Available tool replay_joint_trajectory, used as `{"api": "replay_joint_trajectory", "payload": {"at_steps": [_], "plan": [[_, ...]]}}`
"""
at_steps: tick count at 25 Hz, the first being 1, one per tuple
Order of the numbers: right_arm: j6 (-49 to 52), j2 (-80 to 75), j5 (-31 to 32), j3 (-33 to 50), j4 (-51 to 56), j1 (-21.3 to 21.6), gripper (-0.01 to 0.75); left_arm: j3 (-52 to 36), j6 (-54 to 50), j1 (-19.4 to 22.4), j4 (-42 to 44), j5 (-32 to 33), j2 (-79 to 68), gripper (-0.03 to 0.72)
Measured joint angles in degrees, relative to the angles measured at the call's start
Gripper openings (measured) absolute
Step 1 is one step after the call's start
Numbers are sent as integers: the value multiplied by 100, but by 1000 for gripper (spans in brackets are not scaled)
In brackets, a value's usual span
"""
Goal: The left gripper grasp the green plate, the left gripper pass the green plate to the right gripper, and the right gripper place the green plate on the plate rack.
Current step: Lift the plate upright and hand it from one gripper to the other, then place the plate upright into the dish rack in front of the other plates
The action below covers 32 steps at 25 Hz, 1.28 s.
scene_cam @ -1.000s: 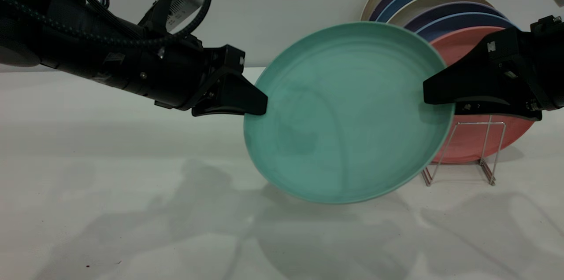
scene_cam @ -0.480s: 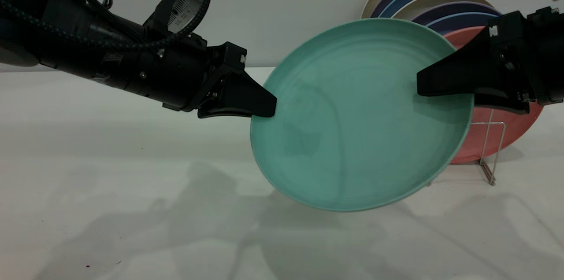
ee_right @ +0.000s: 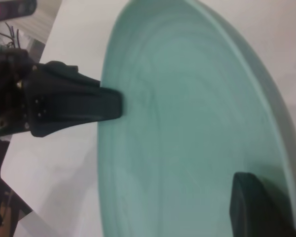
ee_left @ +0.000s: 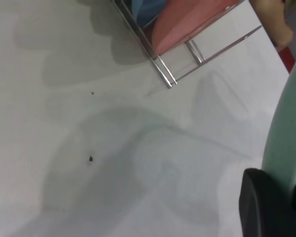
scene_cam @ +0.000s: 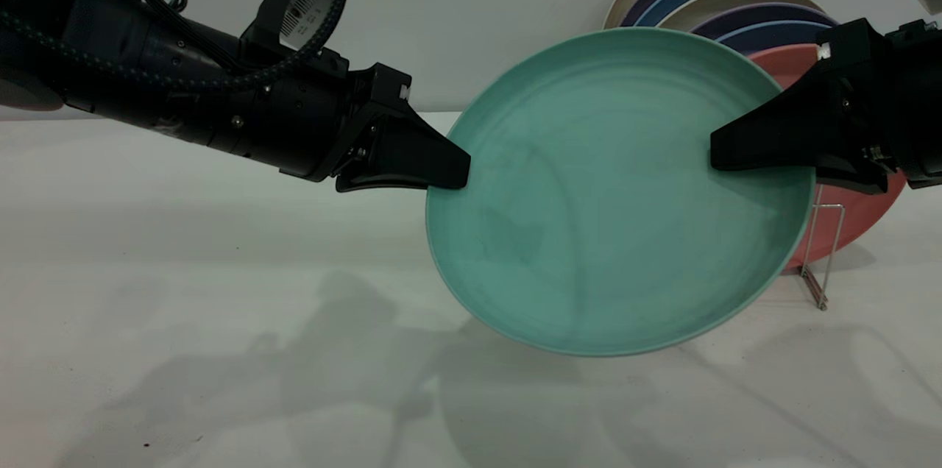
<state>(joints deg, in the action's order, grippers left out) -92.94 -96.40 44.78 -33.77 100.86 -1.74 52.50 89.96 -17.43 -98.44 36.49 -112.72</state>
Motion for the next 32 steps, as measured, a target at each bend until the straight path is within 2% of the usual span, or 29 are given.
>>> {"api": "replay_joint_trajectory", "payload": {"at_steps": [3, 9, 11, 13, 17, 21, 26, 32], "plan": [[1, 0, -18, 0, 0, 0, 85, 5, 0, 0, -76, 138, 19, 106], [-104, 0, 93, 0, 19, 0, 71, 5, 25, 0, -15, -59, 345, 448], [-139, 0, 105, 0, 24, 0, 71, 5, -28, 0, 134, -289, 517, 535], [-195, 0, 105, 0, 24, 0, 71, 5, -211, 0, 402, -546, 677, 590], [-698, 0, 112, 0, 38, 0, 71, 5, -891, 0, 1303, -808, 968, 600], [-1730, 0, 145, 0, -117, 0, 71, 5, -1561, 146, 2189, -610, 1069, 582], [-2736, 361, -4, -8, -1218, 0, 70, 5, -2202, 852, 2830, -588, 1074, 577], [-2467, 1165, -574, -320, -2948, 0, 70, 5, -2407, 1667, 2991, -607, 1074, 576]]}}
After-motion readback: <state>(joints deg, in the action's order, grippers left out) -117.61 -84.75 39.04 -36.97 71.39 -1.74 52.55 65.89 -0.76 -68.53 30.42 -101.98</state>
